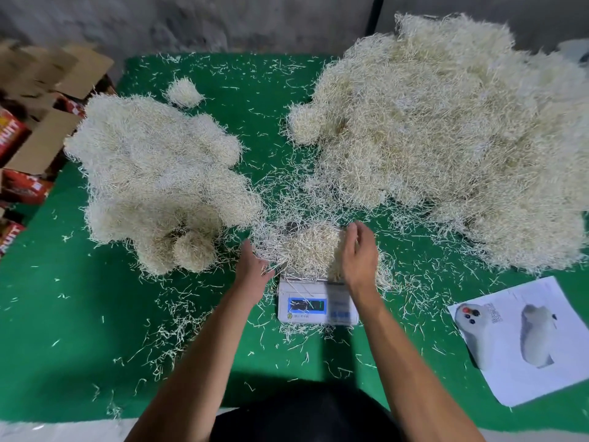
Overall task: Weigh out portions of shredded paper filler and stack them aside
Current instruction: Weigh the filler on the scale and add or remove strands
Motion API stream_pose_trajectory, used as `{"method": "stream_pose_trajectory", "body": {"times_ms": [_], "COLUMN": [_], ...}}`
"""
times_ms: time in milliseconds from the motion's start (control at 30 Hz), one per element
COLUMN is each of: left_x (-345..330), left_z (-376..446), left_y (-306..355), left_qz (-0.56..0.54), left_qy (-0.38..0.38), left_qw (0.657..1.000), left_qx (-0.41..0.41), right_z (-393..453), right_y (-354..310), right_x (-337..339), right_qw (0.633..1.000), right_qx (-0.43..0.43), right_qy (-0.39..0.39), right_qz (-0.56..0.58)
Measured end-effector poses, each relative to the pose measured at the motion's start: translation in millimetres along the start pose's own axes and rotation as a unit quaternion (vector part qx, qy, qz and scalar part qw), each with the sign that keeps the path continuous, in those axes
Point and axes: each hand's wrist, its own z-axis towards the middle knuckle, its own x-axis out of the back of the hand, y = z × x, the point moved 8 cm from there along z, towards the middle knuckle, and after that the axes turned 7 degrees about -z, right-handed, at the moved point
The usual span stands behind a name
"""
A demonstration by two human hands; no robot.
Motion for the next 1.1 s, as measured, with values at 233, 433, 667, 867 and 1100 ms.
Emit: {"method": "stream_pose_trajectory", "body": {"times_ms": [233,433,667,867,1100], "left_x": [-41,-64,-81,-58,-15], "left_z": [-13,-34,-60,-57,-36], "left_y": [10,1,80,104,139], "left_qz": [0.231,0.189,0.228,0.203,0.231], "left_qy": [-0.030,-0.052,-0.135,-0.118,-0.060], "left_qw": [0.970,0.976,0.937,0.938,0.938], "left_qx": [-0.068,-0.100,-0.230,-0.255,-0.253], "right_z": [-5,-23,5,68,117], "right_y": [-32,-21,-25,-22,-6], "right_x": [-29,-77,-51,-13,33], "right_qw": [0.991,0.984,0.973,0.987,0.981], "right_qx": [0.085,-0.045,-0.095,-0.120,-0.159], "right_qy": [0.001,-0.149,-0.132,-0.030,0.039], "right_qz": [-0.106,0.084,0.164,0.100,0.106]}}
